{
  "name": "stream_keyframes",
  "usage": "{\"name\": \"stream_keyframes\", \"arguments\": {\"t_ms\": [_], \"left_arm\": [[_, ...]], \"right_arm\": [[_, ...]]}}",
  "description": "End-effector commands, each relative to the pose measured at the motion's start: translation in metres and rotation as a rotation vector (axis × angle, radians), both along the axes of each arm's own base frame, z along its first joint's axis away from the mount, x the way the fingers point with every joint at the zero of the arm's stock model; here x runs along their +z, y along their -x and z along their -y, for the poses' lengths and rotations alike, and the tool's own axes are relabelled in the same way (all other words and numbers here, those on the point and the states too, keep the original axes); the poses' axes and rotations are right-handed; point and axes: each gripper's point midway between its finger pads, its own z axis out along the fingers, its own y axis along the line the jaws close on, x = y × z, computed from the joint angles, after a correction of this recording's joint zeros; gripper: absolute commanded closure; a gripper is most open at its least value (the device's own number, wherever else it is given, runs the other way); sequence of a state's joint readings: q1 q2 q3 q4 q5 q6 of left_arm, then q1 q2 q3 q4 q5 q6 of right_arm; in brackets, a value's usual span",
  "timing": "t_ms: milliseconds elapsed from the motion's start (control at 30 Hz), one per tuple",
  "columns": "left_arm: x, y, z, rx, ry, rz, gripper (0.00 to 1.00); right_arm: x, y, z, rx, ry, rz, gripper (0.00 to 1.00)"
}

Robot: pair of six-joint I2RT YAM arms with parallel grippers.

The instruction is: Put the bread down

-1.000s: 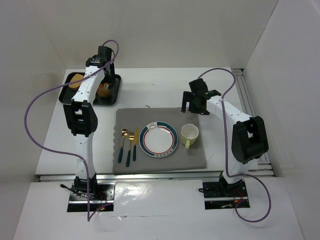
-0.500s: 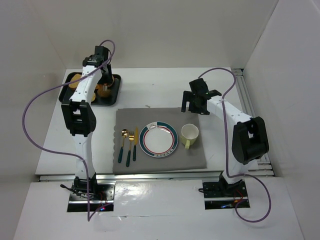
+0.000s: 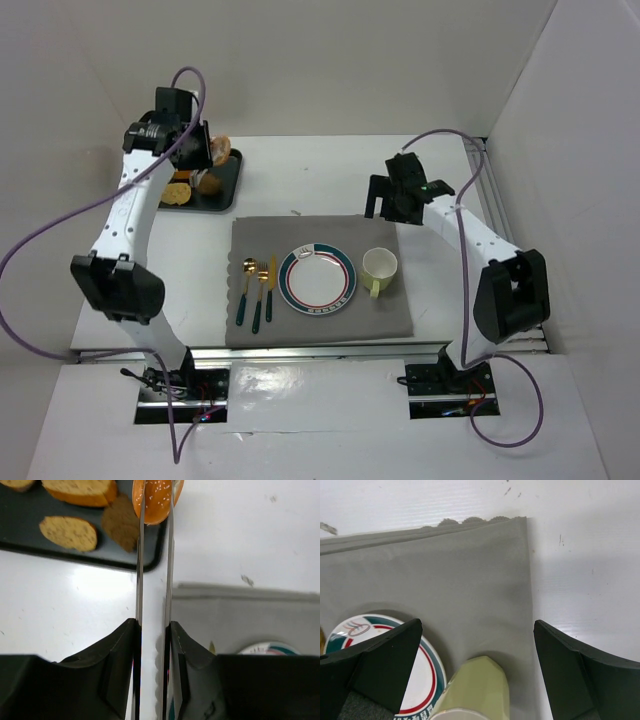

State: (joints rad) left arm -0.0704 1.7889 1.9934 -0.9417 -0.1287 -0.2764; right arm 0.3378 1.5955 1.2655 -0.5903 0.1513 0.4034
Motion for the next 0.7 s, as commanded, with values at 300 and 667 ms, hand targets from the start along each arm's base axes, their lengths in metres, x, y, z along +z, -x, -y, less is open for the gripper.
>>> {"name": "stream_keyframes", "arguments": {"t_ms": [300,667], "left_arm": [[-0.023,0.187,0.165,-0.602,0.155,-0.157,1.0],[-0.07,0.256,0.23,-0.736,0.205,-0.297,0.73]], "right_arm": [[0.068,0.01,0.03,-0.072,0.035,0.19,0.0],[0.059,0.017,0.028,-0.064,0.02,0.168,0.0]]}}
